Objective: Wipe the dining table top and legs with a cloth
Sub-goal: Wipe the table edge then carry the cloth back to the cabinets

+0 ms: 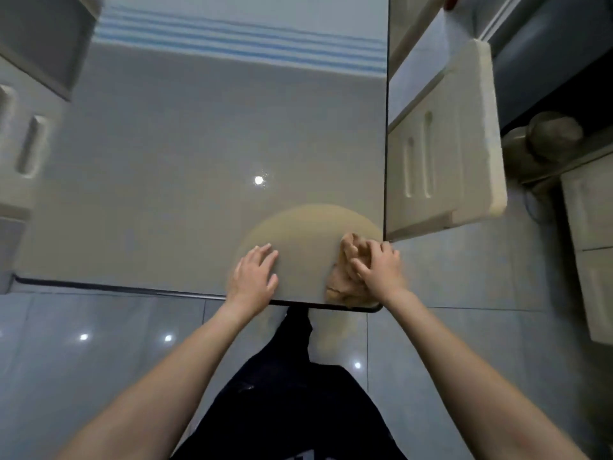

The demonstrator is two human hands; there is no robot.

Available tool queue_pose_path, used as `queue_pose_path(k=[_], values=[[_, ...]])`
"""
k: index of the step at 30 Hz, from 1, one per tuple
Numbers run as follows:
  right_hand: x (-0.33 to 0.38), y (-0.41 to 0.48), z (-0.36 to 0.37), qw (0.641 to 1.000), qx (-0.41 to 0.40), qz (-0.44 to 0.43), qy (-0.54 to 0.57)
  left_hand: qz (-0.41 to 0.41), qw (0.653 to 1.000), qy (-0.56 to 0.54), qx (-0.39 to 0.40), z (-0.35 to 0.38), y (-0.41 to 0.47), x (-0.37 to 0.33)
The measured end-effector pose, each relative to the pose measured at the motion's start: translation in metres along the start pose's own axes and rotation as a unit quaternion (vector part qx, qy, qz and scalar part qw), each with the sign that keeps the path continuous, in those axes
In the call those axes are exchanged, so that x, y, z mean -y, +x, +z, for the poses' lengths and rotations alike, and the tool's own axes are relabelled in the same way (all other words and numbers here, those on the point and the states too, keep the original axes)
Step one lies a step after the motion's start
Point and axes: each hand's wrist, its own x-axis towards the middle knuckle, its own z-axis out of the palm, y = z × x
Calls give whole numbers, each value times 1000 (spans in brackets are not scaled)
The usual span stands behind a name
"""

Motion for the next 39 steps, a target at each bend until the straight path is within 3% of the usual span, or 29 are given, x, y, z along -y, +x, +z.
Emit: queue_pose_path(k=[2, 5, 11, 15, 19, 27, 32, 39], values=[[1, -4, -1, 993, 20, 65, 101, 4, 1000, 5, -1, -2, 0, 1], [-3, -14, 1, 952, 40, 156, 259, 3, 1000, 1, -3, -7, 3, -1], [-15, -63, -16, 869, -24, 153, 470, -19, 997, -72, 15, -20, 15, -26], [-41, -118, -36, 849, -120, 160, 489, 28, 987, -152, 38, -28, 7, -73], [-91, -191, -29, 791, -212, 205, 536, 104, 978, -166, 65, -15, -9, -124], [-187, -354, 82, 664, -323, 423, 525, 191, 953, -111, 206, 62, -72, -201], [-205, -411, 125, 567, -364, 498, 546, 166, 952, -101, 238, 87, -84, -208], [-256, -389, 93, 532, -393, 483, 574, 87, 959, -103, 249, 102, -30, -226]])
